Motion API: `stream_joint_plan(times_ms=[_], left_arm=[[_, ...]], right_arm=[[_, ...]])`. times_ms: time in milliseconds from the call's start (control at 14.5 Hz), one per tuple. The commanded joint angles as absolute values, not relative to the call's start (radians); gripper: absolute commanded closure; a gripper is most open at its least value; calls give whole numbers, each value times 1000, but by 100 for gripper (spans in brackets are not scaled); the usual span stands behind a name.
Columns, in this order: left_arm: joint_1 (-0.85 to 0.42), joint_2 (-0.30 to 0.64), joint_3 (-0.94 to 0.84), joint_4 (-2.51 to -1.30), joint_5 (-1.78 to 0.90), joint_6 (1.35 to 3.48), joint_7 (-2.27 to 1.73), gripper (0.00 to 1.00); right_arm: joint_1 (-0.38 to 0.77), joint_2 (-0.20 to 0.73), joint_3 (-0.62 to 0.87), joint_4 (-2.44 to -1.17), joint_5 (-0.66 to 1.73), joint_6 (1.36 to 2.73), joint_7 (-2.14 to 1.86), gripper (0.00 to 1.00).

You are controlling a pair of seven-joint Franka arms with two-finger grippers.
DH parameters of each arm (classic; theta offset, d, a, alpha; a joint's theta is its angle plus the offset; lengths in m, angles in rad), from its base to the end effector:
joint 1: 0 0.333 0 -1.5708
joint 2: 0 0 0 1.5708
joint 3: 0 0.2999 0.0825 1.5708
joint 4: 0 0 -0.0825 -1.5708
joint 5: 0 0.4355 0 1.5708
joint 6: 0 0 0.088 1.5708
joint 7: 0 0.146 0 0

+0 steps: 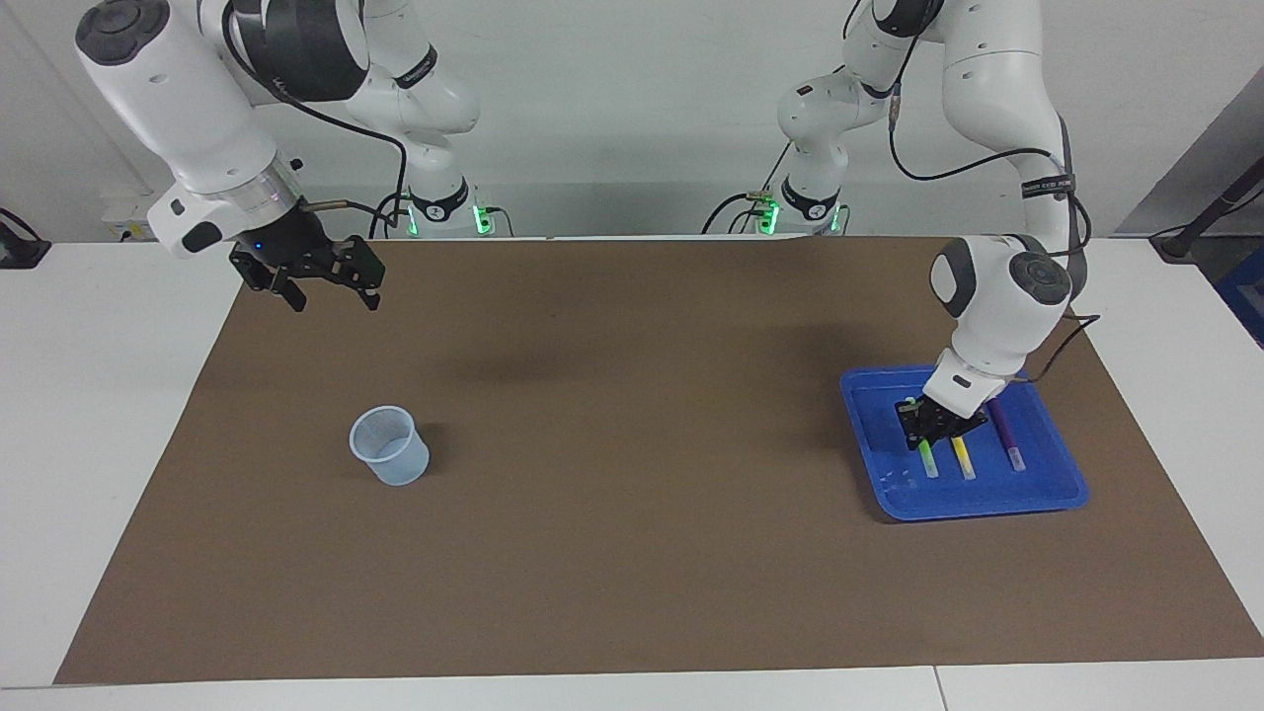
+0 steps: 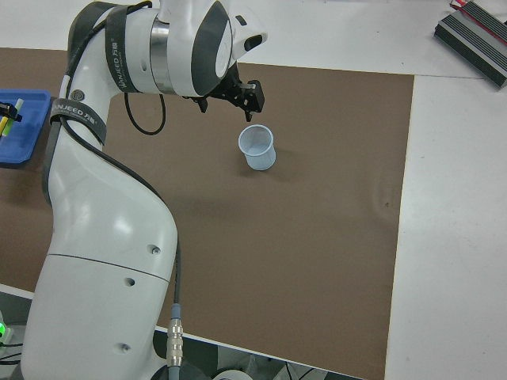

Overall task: Right arm passes pens to left for tray arrangement
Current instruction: 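Lower the green pen into the tray while the right gripper withdraws, then release the green pen in the tray with the left gripper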

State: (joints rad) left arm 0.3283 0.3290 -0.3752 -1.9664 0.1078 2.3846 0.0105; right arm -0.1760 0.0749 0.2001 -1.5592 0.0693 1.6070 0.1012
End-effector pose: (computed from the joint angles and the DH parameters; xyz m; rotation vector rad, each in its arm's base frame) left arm 0.6582 -0.0259 0.2401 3.0909 -0.1648 0.1771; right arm 0.6280 0.0217 0.5337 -3.0564 0.1236 0.0472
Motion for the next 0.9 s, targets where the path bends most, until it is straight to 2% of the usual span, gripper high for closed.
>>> stream_joint_plan(times_ms=[0,828], left_arm=[[328,318,-373,-2011,129,2428,9,100],[321,321,-373,-2045,129,2456,-35,100]], right_arm=[[-186,52,207,-1586,61,1615,92,0],[-186,52,207,-1586,61,1617,94,0]])
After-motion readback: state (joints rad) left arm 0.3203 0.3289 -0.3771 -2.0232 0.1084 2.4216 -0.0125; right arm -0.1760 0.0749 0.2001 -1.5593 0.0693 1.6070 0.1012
